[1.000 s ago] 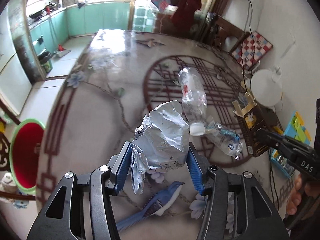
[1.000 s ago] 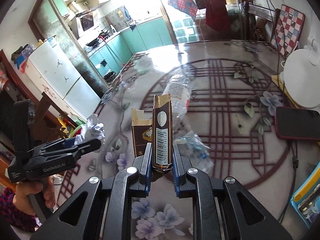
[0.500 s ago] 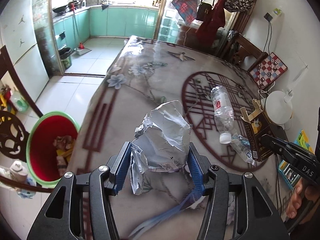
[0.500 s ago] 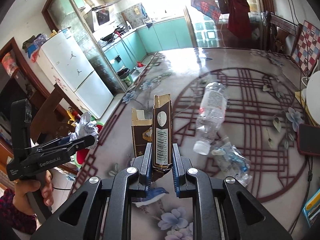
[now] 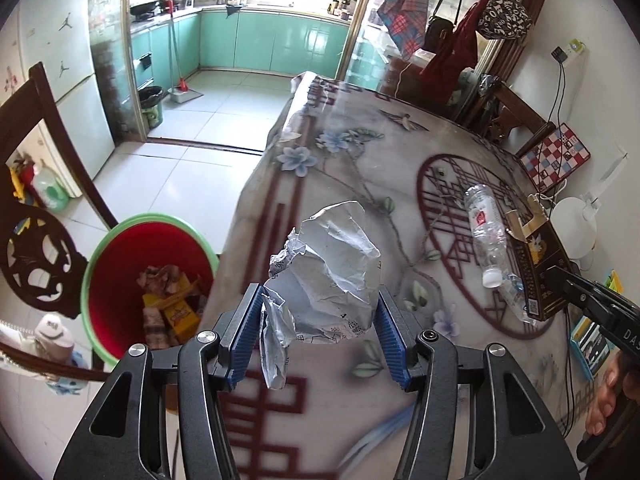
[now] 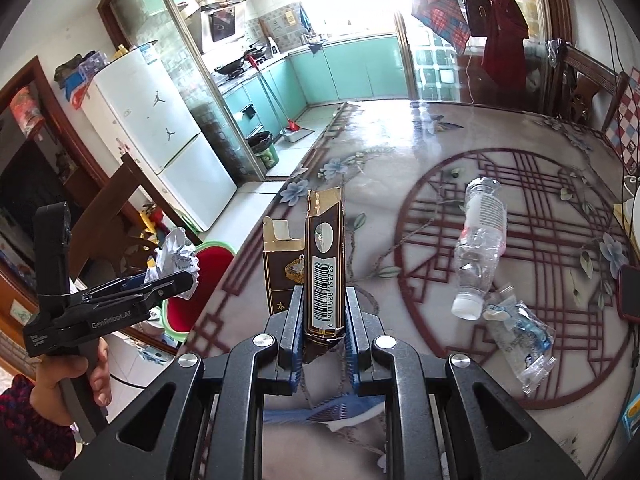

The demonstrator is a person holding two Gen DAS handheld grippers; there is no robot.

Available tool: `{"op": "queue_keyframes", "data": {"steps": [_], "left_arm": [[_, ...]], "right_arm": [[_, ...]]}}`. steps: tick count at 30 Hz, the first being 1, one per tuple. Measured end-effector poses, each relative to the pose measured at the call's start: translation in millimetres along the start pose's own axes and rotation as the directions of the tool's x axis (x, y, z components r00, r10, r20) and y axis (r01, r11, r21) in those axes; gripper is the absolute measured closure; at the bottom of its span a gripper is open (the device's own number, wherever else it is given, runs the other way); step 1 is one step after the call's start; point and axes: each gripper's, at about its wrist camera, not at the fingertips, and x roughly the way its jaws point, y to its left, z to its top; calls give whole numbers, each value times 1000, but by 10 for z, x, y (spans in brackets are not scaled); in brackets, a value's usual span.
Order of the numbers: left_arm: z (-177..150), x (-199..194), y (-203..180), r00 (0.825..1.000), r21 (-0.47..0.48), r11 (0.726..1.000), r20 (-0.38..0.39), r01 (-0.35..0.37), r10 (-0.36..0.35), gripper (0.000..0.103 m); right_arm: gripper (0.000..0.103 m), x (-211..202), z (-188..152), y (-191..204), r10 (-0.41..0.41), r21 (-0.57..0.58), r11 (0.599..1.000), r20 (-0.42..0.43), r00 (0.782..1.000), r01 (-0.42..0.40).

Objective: Collect trash
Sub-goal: 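Carry the foil paper and cigarette box over the red bin and open both tools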

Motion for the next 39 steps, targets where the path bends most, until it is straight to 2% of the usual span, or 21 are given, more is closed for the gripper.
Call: {"op": "queue_keyframes", "data": {"steps": [11, 27, 34, 39], "left_arm": [[54, 47, 560, 1000, 0, 1000, -17, -13, 13, 50], [112, 99, 1353, 997, -66, 995, -29, -68, 67, 50], [49, 276, 1707, 989, -111, 986, -86, -128, 119, 50], [11, 338, 1887, 984, -133, 980, -122, -147, 131, 50]], "right_arm": [[88, 231, 25, 484, -13, -2, 1000, -5, 1000, 13], [88, 663, 166, 1227, 19, -73, 997, -38, 999, -22], [88, 913, 277, 1654, 48, -158, 986, -62, 997, -57], [88, 1132, 370, 1879, 89, -189, 976, -84, 992, -104]]}}
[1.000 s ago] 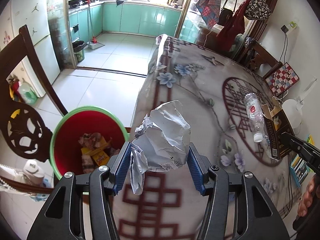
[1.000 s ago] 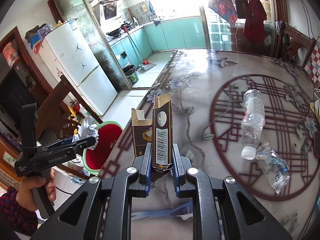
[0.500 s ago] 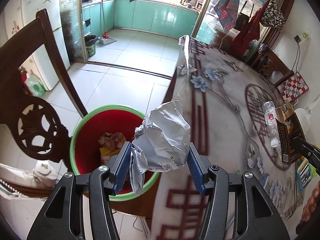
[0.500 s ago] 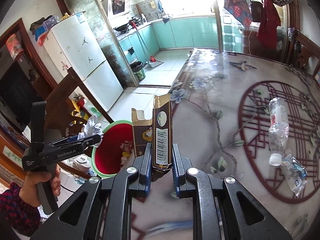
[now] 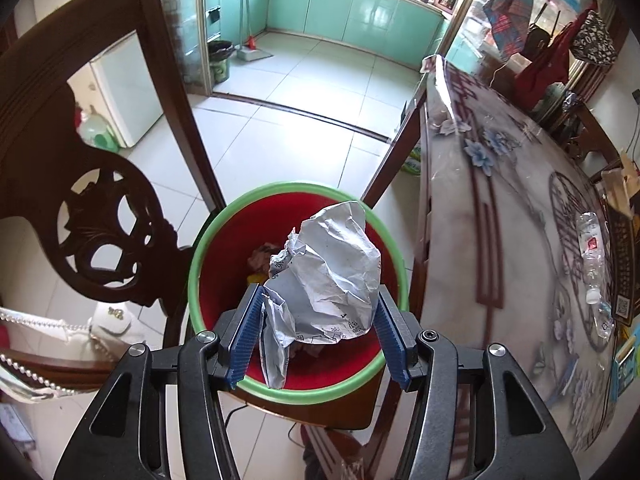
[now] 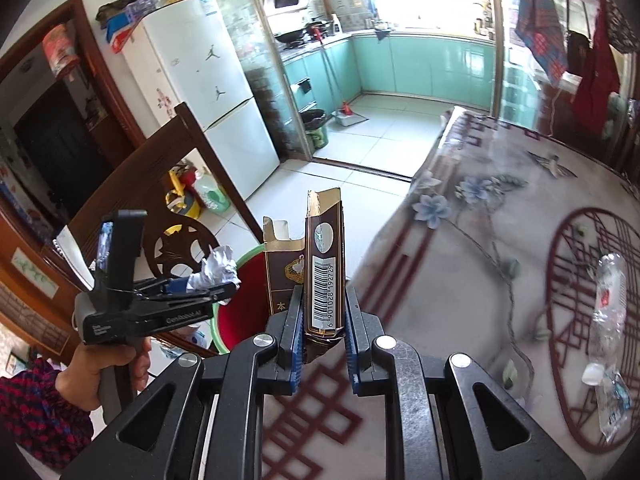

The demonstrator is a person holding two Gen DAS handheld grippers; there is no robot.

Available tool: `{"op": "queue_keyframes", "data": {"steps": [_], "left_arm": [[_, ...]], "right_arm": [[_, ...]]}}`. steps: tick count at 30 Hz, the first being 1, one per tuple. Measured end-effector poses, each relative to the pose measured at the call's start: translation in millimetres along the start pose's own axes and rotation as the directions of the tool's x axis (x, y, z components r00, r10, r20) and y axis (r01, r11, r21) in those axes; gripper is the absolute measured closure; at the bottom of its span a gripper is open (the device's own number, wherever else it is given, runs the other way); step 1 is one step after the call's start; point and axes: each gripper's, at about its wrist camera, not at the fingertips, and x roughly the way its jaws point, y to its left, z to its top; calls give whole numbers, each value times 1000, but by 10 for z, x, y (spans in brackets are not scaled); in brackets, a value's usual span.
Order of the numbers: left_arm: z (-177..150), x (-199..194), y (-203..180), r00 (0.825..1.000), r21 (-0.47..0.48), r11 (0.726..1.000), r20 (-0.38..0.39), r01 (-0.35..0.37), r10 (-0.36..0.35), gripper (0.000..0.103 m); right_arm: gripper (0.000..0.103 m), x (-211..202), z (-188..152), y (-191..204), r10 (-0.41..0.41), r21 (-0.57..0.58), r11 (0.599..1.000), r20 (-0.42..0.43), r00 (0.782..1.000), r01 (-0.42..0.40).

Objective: Collect trash
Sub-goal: 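Carry the foil paper and cigarette box over the red bin and open both tools, then grasp a clear plastic bottle with the left tool while the right tool grasps a clear wrapper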

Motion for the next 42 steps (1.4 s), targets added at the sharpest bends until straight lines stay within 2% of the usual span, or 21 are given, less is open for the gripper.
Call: {"op": "queue_keyframes", "data": {"steps": [12, 19, 21, 23, 27, 33, 35, 37, 39, 42], "left_arm": [[-15, 237, 248, 997, -25, 998, -62, -56, 55, 50], [-15, 322, 308, 995, -45, 997, -84, -59, 55, 49], [-10, 338, 317, 994, -49, 997, -92, -57, 52, 44], [-3, 327, 322, 994, -57, 996, -90, -63, 58, 33], [0, 229, 347, 997, -83, 995, -55, -54, 49, 28], [5, 94, 264, 999, -75, 996, -21, -46, 45, 28], [11, 33, 171, 999, -50, 998, -5, -35, 35, 28], [18, -13, 57, 1000, -26, 999, 1, -21, 21, 27], [22, -50, -59, 1000, -11, 1000, 7, 3, -3, 27], [11, -91, -255, 1000, 15, 999, 12, 29, -29, 26]], "right_arm": [[88, 545, 211, 432, 72, -89, 993, -74, 995, -78], [88, 853, 258, 564, 111, -106, 987, -118, 987, -123], [87, 923, 270, 575, 120, -108, 985, -132, 984, -135], [85, 969, 281, 565, 115, -106, 986, -133, 985, -129], [73, 954, 281, 487, 121, -75, 989, -113, 986, -130], [72, 755, 178, 278, 109, -34, 993, -97, 989, -113], [66, 641, 88, 150, 96, -19, 995, -91, 991, -98], [59, 512, -28, -2, 69, -14, 997, -89, 994, -70], [58, 365, -165, -216, 20, -11, 1000, -97, 995, -21], [58, 84, -413, -668, -91, 29, 995, -115, 989, 95]]}}
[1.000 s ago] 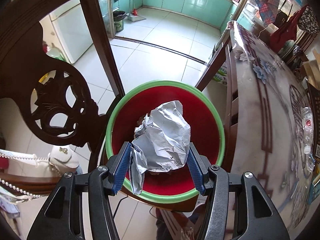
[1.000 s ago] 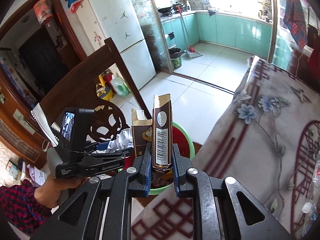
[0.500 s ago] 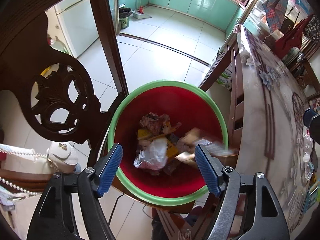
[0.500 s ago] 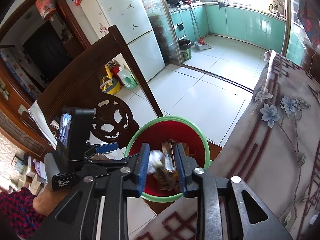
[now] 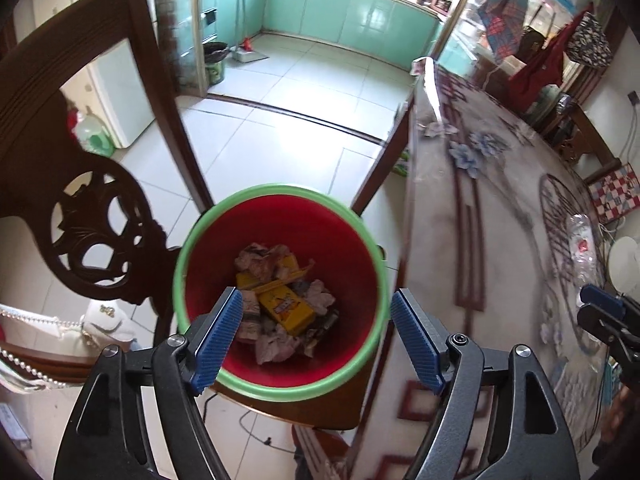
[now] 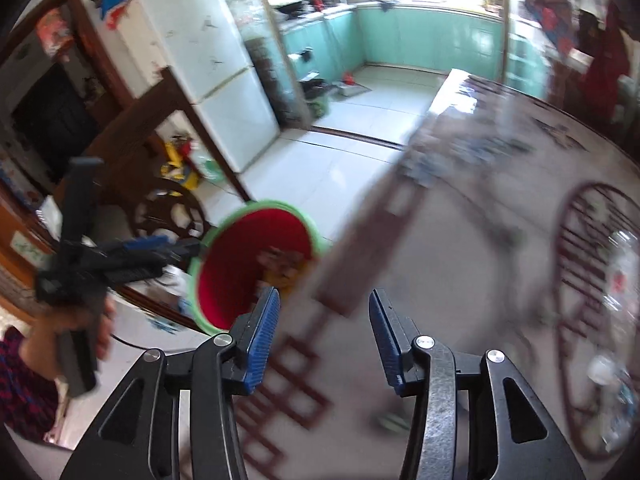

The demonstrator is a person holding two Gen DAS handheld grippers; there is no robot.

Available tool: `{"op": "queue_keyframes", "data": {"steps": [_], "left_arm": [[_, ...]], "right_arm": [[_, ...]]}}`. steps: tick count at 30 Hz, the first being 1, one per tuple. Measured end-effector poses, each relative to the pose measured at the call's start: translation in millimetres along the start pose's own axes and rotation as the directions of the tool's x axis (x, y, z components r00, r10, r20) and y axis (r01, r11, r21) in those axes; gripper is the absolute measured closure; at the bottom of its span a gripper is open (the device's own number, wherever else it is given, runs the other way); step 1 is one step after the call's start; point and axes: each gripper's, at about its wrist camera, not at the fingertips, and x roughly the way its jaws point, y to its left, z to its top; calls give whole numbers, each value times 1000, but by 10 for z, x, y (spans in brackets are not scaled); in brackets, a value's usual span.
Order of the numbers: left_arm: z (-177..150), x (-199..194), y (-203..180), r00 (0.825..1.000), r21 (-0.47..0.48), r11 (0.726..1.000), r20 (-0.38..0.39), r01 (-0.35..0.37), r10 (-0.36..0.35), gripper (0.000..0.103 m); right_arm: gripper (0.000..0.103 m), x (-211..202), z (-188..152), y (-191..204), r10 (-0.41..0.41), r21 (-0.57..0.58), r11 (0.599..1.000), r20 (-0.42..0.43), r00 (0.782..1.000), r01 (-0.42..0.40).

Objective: Collect trash
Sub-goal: 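Grasp a clear plastic bottle with the left tool while the right tool grasps a clear wrapper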

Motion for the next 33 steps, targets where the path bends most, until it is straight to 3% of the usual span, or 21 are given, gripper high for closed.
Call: {"op": "queue_keyframes", "data": {"steps": [7, 15, 20, 25, 26, 27, 29, 33], "left_arm": [[-109, 9, -597, 999, 72, 997, -25, 30, -28, 25], [-358, -54, -1518, 998, 133, 990, -40, 51, -46, 25], [-502, -116, -2142, 994, 144, 984, -41, 108, -103, 25], [-595, -96, -2738, 991, 219, 967, -57, 134, -124, 25], [-597, -85, -2846, 990, 236, 962, -62, 138, -127, 25], [-588, -68, -2952, 989, 252, 957, -66, 142, -129, 25], [-550, -11, -3160, 988, 273, 950, -71, 152, -138, 25], [-402, 187, -3550, 985, 300, 939, -84, 169, -151, 24]], "right_arm": [[58, -665, -611, -1226, -171, 208, 964, -5, 985, 169], [49, -1015, -914, -2411, -262, 269, 926, -43, 964, 264], [49, -842, -956, -2898, -219, 250, 940, -87, 972, 234], [49, -544, -996, -2994, -139, 195, 966, -160, 977, 169], [53, -525, -1012, -2984, -142, 181, 969, -159, 977, 170], [71, -513, -1029, -2985, -154, 167, 969, -159, 975, 180], [91, -487, -1084, -3040, -153, 174, 968, -160, 975, 180], [99, -594, -1161, -3113, -114, 231, 964, -95, 989, 134]]}}
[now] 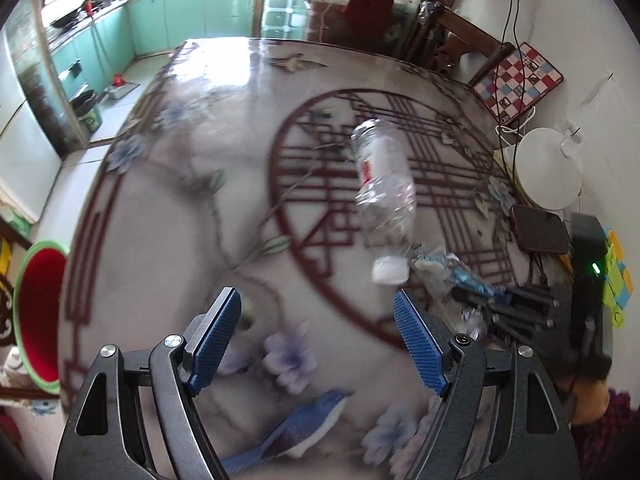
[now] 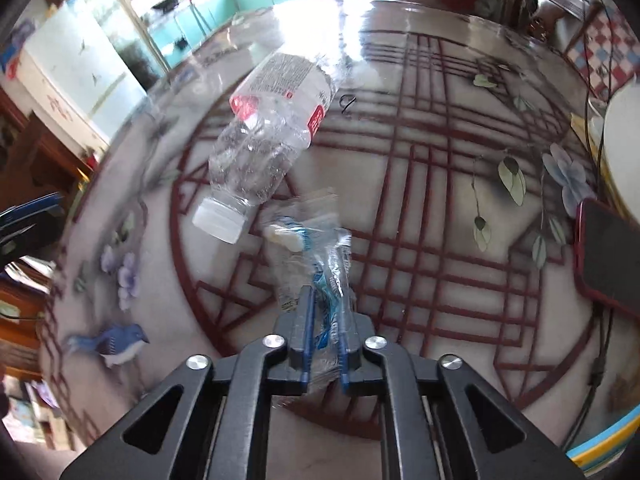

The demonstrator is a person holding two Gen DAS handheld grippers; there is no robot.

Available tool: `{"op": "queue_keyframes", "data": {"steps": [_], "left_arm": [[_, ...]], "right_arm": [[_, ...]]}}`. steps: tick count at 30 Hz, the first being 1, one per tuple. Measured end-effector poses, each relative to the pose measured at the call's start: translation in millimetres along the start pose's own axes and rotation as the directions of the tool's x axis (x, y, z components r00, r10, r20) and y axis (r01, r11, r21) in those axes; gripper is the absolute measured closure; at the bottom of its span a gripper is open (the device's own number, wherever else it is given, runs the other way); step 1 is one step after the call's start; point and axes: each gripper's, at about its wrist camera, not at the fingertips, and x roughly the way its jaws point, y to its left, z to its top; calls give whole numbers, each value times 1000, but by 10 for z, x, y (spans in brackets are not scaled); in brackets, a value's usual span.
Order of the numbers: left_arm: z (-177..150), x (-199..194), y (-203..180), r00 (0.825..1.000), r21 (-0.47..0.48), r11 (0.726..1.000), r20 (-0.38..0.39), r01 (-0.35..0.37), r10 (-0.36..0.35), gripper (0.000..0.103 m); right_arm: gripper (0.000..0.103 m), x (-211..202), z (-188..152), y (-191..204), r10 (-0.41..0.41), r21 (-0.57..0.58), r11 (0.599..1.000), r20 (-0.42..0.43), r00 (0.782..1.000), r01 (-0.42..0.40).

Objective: Collect trash
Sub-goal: 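Grasp a clear plastic bottle with the left tool while the right tool grasps a clear wrapper, then carry the bottle and wrapper over the red bin and open both tools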

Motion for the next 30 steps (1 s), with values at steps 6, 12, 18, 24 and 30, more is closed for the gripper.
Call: {"op": "queue_keyframes", "data": {"steps": [6, 12, 18, 24, 30], "left_arm": [[344, 457, -367, 999, 48, 999, -30, -9, 11, 24], [547, 892, -553, 996, 28, 999, -85, -21, 24, 24], [591, 1088, -625, 993, 22, 1000, -115, -11, 13, 34], [590, 1039, -592, 995, 40, 999, -97, 9, -5, 51], [419, 551, -526, 1000, 94, 996, 4, -4, 3, 51]], "right_arm": [[100, -333, -100, -245, 14, 106, 994, 125, 992, -28], [100, -450, -100, -389, 16, 156, 987, 144, 989, -39], [100, -418, -19, -421, 29, 163, 985, 149, 988, -54], [100, -362, 39, -359, 50, 157, 985, 145, 988, -72], [100, -445, 57, -273, 51, 154, 985, 166, 985, -78]]}}
